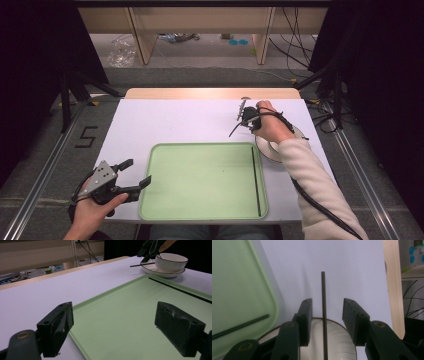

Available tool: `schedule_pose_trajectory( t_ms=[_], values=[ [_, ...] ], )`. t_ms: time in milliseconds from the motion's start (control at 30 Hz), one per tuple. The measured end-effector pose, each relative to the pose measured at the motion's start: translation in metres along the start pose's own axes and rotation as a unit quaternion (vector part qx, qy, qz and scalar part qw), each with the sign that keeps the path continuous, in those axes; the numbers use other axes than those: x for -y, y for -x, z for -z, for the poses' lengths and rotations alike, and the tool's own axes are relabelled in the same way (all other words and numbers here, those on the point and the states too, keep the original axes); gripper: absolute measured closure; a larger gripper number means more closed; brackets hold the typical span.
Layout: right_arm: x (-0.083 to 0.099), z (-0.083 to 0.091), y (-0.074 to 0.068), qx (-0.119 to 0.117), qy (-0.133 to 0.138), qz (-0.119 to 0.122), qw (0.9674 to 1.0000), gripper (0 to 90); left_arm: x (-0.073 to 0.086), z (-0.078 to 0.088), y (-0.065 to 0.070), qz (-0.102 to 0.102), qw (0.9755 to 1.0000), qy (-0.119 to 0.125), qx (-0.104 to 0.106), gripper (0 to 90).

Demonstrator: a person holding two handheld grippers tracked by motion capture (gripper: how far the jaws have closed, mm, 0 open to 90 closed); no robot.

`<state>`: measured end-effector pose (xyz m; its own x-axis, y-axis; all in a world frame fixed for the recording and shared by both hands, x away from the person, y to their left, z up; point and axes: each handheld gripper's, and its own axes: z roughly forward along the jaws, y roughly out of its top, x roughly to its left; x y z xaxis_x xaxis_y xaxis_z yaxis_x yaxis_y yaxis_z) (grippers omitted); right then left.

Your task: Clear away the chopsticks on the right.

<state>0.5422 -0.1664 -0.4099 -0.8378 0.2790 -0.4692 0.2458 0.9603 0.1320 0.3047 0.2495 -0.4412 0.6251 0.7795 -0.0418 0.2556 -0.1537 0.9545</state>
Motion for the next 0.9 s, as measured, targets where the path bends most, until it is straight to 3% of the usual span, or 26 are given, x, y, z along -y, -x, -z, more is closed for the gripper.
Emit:
schedule_pose_trajectory(
  t_ms=[33, 200, 900],
  values=[
    [-0.002, -0.002, -0.002, 0.0, -0.004, -0.012, 0.9999, 61.8, 0.0, 0.0, 0.0, -0.002, 1.0, -0.001, 0.0, 15.3],
    [-0.004, -0.01, 0.0, -0.006, -0.009, -0.015, 0.9998, 63.2, 0.0, 0.0, 0.0, 0.0, 1.0, -0.001, 0.0, 15.3],
    [-0.002, -0.035, 0.0, -0.01, -0.026, -0.012, 0.9995, 74.1, 0.0, 0.0, 0.0, -0.001, 1.0, -0.001, 0.0, 15.3]
  ],
)
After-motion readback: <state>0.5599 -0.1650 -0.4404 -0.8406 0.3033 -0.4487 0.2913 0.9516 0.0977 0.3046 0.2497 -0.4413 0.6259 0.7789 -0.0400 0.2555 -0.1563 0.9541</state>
